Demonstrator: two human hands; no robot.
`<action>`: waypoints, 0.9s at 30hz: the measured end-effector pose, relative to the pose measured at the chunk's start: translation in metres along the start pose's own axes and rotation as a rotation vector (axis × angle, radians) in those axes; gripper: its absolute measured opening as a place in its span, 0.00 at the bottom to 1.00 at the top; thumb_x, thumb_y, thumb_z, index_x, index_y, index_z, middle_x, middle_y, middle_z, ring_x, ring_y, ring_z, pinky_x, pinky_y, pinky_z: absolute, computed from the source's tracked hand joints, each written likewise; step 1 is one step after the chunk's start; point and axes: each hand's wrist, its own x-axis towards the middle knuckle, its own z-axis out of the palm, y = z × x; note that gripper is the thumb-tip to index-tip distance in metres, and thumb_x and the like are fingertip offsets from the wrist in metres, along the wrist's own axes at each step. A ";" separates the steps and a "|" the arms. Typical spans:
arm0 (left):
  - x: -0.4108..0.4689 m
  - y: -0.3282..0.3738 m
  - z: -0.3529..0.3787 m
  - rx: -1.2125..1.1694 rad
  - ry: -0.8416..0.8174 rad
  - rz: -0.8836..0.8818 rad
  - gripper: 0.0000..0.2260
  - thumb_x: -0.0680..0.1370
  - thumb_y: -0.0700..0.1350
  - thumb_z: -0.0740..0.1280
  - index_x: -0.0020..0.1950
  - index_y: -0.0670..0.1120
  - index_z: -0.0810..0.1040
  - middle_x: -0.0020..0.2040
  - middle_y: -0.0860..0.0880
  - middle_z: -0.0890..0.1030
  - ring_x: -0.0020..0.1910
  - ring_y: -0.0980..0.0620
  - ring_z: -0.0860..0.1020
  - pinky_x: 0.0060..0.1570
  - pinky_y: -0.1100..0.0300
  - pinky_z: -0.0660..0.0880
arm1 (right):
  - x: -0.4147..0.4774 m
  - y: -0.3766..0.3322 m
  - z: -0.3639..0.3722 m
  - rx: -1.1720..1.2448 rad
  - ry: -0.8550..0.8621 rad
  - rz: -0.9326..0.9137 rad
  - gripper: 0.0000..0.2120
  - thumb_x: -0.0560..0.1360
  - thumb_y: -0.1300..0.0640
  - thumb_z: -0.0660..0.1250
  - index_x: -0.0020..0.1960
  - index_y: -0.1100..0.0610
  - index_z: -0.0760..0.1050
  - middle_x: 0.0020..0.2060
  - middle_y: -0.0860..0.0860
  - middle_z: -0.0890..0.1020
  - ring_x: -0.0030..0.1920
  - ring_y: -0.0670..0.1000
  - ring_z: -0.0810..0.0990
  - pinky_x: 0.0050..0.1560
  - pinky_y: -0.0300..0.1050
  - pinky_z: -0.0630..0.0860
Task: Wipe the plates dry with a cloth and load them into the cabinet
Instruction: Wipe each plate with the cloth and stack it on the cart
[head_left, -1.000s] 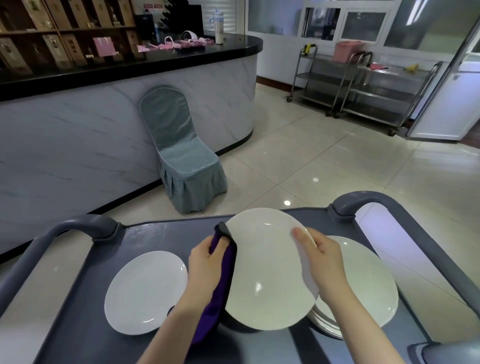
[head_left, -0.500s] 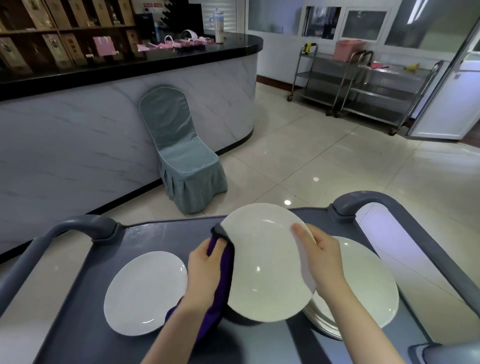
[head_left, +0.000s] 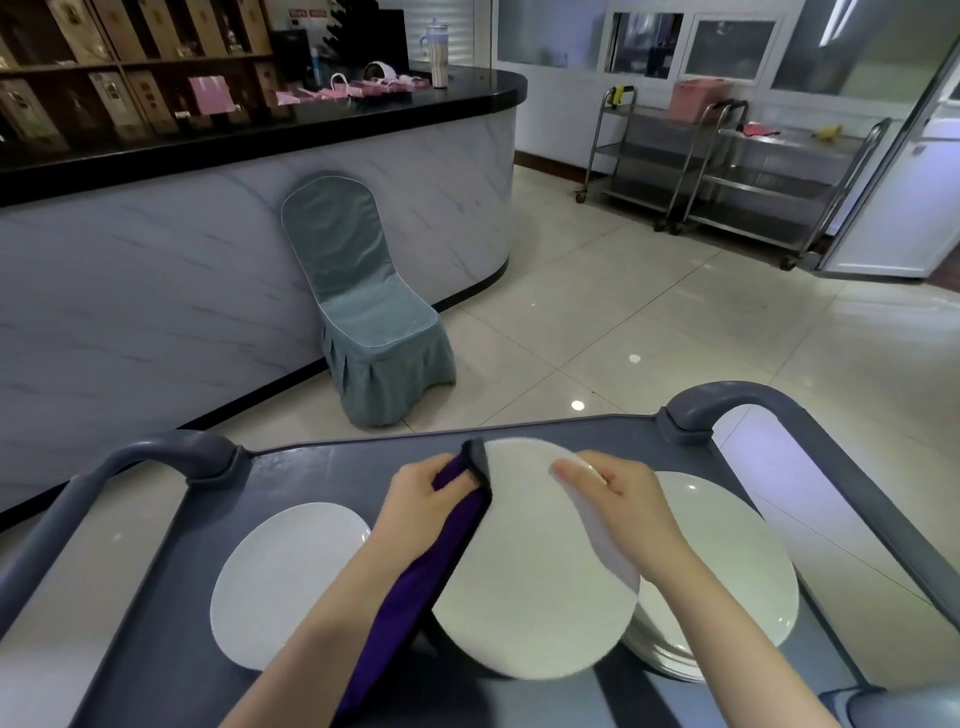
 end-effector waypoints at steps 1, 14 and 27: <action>-0.002 -0.001 0.004 -0.091 0.126 -0.077 0.16 0.77 0.48 0.69 0.34 0.42 0.72 0.28 0.53 0.73 0.29 0.58 0.68 0.31 0.65 0.67 | -0.001 0.002 0.004 0.093 0.113 0.034 0.20 0.79 0.55 0.68 0.29 0.48 0.73 0.26 0.41 0.72 0.30 0.42 0.68 0.33 0.34 0.65; -0.020 -0.019 0.009 -0.360 0.479 -0.332 0.14 0.77 0.49 0.67 0.35 0.43 0.74 0.28 0.53 0.74 0.32 0.53 0.68 0.33 0.59 0.69 | -0.012 0.020 0.033 0.295 0.249 0.228 0.01 0.79 0.54 0.68 0.50 0.49 0.77 0.44 0.51 0.84 0.45 0.51 0.83 0.45 0.47 0.78; -0.024 -0.011 -0.001 -0.103 0.157 -0.111 0.18 0.77 0.52 0.68 0.31 0.46 0.70 0.27 0.55 0.74 0.28 0.59 0.68 0.29 0.68 0.65 | 0.015 0.000 0.004 -0.002 -0.018 0.074 0.23 0.78 0.52 0.69 0.31 0.59 0.64 0.28 0.46 0.66 0.30 0.45 0.63 0.30 0.39 0.60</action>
